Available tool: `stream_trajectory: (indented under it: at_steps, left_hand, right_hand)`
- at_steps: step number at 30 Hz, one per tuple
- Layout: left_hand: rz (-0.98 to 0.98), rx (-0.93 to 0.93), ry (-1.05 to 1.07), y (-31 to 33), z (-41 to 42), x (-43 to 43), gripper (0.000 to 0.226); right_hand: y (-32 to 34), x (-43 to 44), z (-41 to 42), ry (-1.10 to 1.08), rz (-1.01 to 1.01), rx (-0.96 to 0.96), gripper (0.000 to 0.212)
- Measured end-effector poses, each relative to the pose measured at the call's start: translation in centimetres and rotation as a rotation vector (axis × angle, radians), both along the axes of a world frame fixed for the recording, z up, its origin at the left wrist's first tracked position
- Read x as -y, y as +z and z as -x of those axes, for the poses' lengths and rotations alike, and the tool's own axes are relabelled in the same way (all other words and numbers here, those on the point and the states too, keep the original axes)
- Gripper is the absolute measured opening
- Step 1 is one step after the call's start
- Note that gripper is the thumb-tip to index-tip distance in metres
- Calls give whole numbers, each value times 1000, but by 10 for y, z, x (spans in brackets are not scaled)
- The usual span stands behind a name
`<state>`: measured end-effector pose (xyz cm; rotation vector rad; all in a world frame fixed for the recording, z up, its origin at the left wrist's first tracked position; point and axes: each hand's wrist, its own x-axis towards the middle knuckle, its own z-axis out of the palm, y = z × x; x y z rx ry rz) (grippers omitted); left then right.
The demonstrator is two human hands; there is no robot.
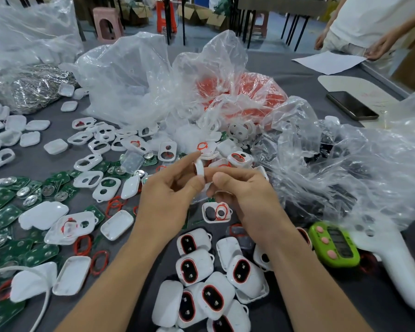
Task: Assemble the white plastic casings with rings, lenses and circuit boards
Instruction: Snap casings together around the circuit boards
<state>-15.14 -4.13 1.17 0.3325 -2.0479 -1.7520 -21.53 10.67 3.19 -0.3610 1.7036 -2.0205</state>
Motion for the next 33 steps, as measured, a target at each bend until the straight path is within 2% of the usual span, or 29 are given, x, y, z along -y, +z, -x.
stream_trajectory:
  at_steps: [3, 6, 8, 10, 13, 15, 17, 19, 22, 26, 31, 33]
  left_hand:
    - [-53, -6, -13, 3, 1, 0, 32]
    - [-206, -22, -43, 5, 2, -3, 22]
    - [-369, 12, -58, 6, 2, -3, 21]
    - [-538, 52, -70, 8, 4, -1, 19]
    - [-718, 90, -4, 13, 5, 10, 18]
    - [-775, 82, 37, 14, 4, 18, 18]
    - [-812, 66, 49, 16, 4, 22, 18]
    - [-827, 62, 51, 16, 4, 24, 20]
    - [-822, 77, 66, 17, 3, 25, 23]
    - [-941, 89, 18, 17, 2, 26, 22]
    - [-1138, 106, -130, 15, 1, 30, 41]
    - [-1147, 111, -146, 14, 1, 32, 41]
  right_hand:
    - [0, -6, 3, 99, -61, -46, 23]
    - [-1, -3, 0, 161, -99, -112, 28]
    - [0, 1, -3, 104, 4, -43, 27]
    - [3, 1, -3, -51, 71, 6, 31]
    - [2, -7, 3, -366, -122, -189, 30]
    - [-1, -11, 7, -480, -295, -368, 28]
    - [-4, -11, 6, -454, -462, -559, 22]
    - [-8, -7, 2, -302, -639, -701, 19]
    - [-12, -2, 1, -111, -840, -686, 26]
    - [-12, -2, 4, -161, -954, -681, 41]
    - [-12, 2, 2, -205, -988, -742, 30]
    - [-10, 1, 3, -213, -995, -725, 36]
